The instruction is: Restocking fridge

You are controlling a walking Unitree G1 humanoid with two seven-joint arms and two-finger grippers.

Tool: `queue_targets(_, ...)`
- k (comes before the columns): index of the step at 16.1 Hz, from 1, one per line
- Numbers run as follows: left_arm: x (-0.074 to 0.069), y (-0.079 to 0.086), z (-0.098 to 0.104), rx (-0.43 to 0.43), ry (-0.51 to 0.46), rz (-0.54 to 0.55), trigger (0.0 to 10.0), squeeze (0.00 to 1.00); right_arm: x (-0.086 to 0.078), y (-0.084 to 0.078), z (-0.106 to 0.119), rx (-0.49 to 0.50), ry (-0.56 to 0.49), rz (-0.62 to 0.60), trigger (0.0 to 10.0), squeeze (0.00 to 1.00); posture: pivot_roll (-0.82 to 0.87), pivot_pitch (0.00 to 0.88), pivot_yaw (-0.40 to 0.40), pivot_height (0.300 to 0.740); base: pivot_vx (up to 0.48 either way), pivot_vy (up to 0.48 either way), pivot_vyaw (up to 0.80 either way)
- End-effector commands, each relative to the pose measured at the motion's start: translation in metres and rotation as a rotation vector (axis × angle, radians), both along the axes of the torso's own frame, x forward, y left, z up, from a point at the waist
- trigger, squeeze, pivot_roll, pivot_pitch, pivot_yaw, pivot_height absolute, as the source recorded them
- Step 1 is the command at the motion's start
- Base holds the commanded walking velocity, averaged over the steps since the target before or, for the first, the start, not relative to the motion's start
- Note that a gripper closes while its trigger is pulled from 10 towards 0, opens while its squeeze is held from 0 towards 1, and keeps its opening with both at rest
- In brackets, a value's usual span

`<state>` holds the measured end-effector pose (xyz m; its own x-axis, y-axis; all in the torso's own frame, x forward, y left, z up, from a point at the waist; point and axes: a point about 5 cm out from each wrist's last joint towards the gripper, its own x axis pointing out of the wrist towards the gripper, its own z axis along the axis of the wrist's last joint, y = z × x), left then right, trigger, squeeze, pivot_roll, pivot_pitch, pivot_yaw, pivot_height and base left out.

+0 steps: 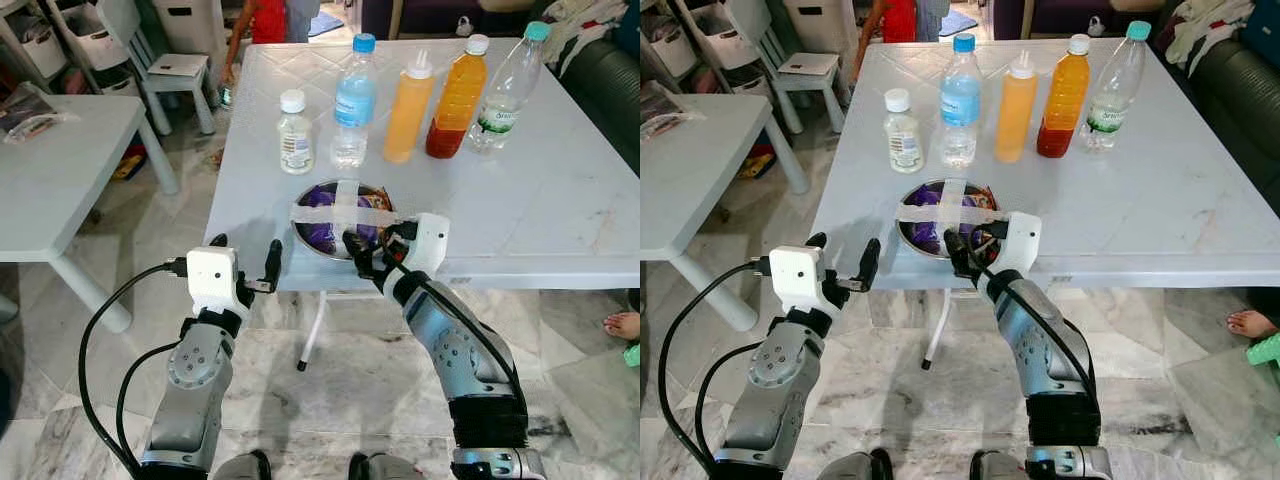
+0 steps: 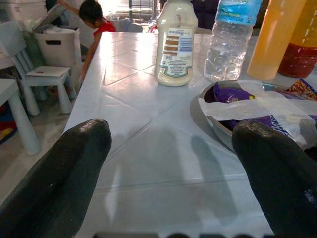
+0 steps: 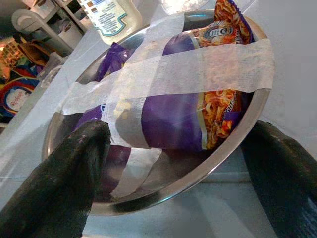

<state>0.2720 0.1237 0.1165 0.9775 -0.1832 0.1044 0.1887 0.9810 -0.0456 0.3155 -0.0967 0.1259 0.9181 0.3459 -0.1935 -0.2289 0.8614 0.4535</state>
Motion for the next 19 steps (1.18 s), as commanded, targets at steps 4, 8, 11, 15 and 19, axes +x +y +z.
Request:
queue_targets(4, -0.001, 0.000, 0.003, 0.006, -0.010, -0.007, 10.0, 0.00, 0.004, 0.005, 0.000, 0.058, 0.068, -0.021, 3.5, 0.00, -0.08, 0.121, 0.028, 0.740, 0.000, 0.000, 0.00)
queue_targets(8, -0.001, 0.002, 0.003, 0.013, -0.011, -0.003, 10.0, 0.00, 0.013, -0.005, 0.002, 0.072, 0.092, -0.073, 3.3, 0.00, -0.08, 0.122, 0.027, 0.740, 0.000, 0.000, 0.00)
queue_targets(11, 0.000, 0.001, 0.003, 0.013, -0.013, -0.003, 10.0, 0.00, 0.024, -0.022, 0.003, 0.045, 0.126, -0.156, 3.1, 0.00, -0.08, 0.122, 0.027, 0.740, 0.000, 0.000, 0.00)
queue_targets(15, -0.001, 0.001, 0.003, 0.016, -0.012, -0.006, 10.0, 0.00, 0.034, -0.046, 0.009, 0.013, 0.112, -0.254, 3.0, 0.00, -0.07, 0.120, 0.028, 0.740, 0.000, 0.000, 0.00)
queue_targets(19, 0.001, 0.001, 0.003, 0.017, -0.013, -0.010, 10.0, 0.00, 0.037, -0.063, 0.009, -0.043, 0.104, -0.307, 3.6, 0.00, -0.07, 0.121, 0.034, 0.740, 0.000, 0.000, 0.00)
